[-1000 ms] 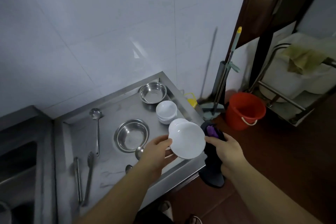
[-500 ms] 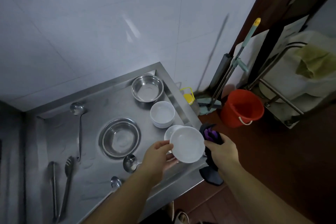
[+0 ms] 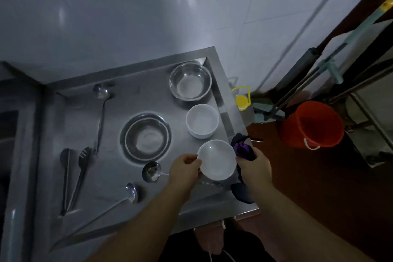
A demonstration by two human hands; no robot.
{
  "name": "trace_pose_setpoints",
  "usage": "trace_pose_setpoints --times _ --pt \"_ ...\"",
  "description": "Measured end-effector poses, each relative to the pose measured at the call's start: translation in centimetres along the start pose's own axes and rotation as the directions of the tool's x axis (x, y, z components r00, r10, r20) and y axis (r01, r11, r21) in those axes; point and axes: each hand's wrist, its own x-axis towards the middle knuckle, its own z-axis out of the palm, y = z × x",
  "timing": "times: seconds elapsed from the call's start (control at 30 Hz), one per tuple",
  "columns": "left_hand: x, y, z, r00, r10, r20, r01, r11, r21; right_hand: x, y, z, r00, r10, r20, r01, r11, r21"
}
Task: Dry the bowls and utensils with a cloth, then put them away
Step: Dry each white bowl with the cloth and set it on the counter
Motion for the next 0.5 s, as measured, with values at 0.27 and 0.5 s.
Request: trace_pose_setpoints --times 0.27,0.5 --pt "0.5 -0.7 2.0 0.982 0.008 -0.190 -0.002 0.999 0.032 2.5 0.6 0.2 0.983 -0.079 0.163 0.082 0.997 -0.009" --pt "0.1 -1.1 2.8 0.962 0.068 -0.264 -0.038 0.992 0.118 3.2 1.2 -0.7 0.971 -0.130 0.203 0.132 0.991 0.000"
